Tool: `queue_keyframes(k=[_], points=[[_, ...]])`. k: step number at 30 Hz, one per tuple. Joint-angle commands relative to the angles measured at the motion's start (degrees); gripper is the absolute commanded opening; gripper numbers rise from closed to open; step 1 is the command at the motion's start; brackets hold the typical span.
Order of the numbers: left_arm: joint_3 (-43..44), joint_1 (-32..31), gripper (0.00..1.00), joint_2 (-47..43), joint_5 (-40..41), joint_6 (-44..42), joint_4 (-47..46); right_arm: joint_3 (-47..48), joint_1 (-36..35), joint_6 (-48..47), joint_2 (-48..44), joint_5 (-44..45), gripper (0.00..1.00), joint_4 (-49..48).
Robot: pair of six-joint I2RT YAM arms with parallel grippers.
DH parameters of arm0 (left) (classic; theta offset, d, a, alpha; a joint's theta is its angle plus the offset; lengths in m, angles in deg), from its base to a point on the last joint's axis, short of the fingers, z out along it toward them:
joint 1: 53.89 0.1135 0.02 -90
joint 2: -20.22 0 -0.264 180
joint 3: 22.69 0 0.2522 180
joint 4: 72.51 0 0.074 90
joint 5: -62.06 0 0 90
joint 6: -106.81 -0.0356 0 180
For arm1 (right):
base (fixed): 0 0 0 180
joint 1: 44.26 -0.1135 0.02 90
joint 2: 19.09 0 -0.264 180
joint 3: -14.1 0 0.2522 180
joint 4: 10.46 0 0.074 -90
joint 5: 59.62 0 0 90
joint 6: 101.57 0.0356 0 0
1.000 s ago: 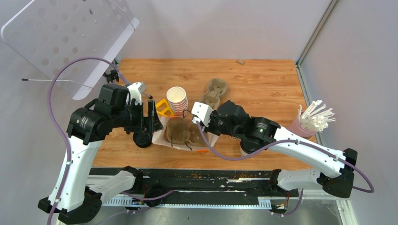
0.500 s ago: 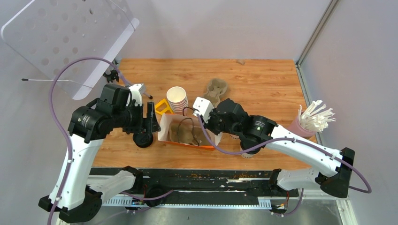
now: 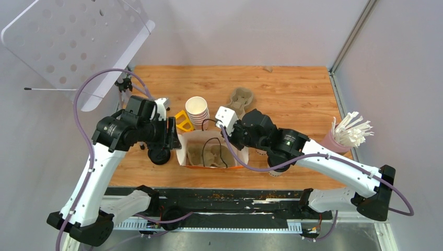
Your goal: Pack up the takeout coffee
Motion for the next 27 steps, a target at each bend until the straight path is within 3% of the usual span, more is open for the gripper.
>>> queue_keyframes(k=[1, 3, 5, 7, 10, 12, 15, 18, 22, 24, 27], points=[[-1.2, 0.1, 0.49, -0.3, -5.4, 2.2, -5.2, 0.7, 0.1, 2.0, -0.6, -0.6, 0.0, -2.6], [1.7, 0.0, 0.19, 0.6, -10.0, 4.7, -5.9, 3.4, 0.2, 2.8, 0.5, -0.6, 0.0, -1.3], [8.6, 0.0, 0.01, 3.3, -14.6, 8.2, -6.1, 7.8, 0.6, 5.0, 1.4, -0.2, 0.0, 1.0], [12.9, 0.0, 0.0, 4.6, -14.6, 9.7, -6.4, 5.6, 1.7, 8.4, 0.7, -2.1, 0.0, -0.9], [9.4, 0.0, 0.0, 4.8, -13.8, 10.0, -5.4, -2.7, 2.0, 9.5, -1.0, -4.1, 0.0, -7.9], [9.1, -0.1, 0.0, 4.9, -15.9, 11.0, -6.5, 0.9, 2.1, 8.8, -0.9, -2.6, 0.0, -4.9], [10.1, -0.1, 0.0, 5.2, -11.1, 9.2, -3.5, 1.9, 2.8, 7.3, -1.4, -2.2, 0.0, -4.5], [14.3, -0.1, 0.0, 7.4, -12.3, 7.3, -0.8, 10.7, 3.0, 7.3, 0.3, 0.7, 0.0, 3.4], [4.8, 0.2, 0.0, 5.2, -11.6, 4.6, -2.6, 1.8, 4.0, 8.3, -0.5, -1.2, 0.0, -3.0], [7.0, 0.1, 0.0, 7.8, -15.0, 3.2, -1.1, 4.2, 4.1, 7.9, 0.4, -0.8, 0.0, -1.8], [10.1, 0.1, 0.03, 7.7, -9.9, -0.3, -0.8, 4.5, 4.1, 6.7, -0.6, -0.8, 0.0, -4.6]])
